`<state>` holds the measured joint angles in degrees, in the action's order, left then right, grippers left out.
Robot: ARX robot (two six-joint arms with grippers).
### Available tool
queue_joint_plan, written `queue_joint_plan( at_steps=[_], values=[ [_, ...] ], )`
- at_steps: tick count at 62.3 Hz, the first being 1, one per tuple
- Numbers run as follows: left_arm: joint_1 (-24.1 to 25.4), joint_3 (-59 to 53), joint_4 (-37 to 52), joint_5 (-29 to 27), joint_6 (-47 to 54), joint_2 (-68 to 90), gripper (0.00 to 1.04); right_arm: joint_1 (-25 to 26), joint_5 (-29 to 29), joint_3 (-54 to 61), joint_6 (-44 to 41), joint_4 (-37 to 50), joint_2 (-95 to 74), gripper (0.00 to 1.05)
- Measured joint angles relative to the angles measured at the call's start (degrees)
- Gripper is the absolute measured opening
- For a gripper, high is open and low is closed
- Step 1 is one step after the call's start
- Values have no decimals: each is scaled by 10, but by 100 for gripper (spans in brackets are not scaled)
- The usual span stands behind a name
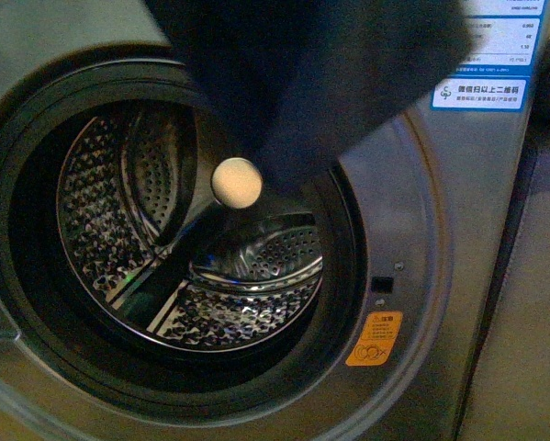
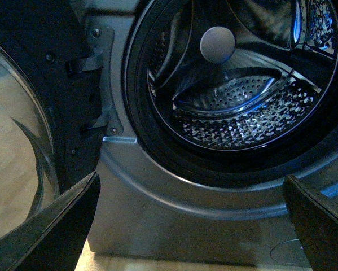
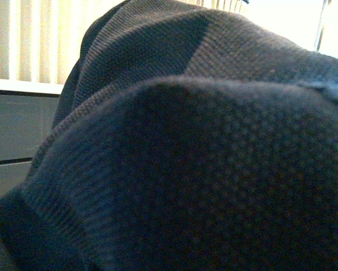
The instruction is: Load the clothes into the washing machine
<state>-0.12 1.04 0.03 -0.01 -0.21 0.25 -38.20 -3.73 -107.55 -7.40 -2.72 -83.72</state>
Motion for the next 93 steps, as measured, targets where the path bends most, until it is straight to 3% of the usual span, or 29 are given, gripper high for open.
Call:
queue_joint_plan(
  at_steps=[44,55,64,72,80,93],
  values=[
    [0,0,0,0,0,0,98,1,3,0,-3,0,0,13],
    [74,13,108,162,-82,36,98,1,2,0,-3,0,0,13],
    [137,94,167,279,-119,124,98,1,3,0,-3,0,0,13],
    [146,183,243,311,-113,208,98,1,3,0,-3,0,0,13],
    [112,285,261,311,-101,294,98,1,3,0,-3,0,0,13],
    [-28,428,238,322,-93,381,98,1,3,0,-3,0,0,13]
  ],
)
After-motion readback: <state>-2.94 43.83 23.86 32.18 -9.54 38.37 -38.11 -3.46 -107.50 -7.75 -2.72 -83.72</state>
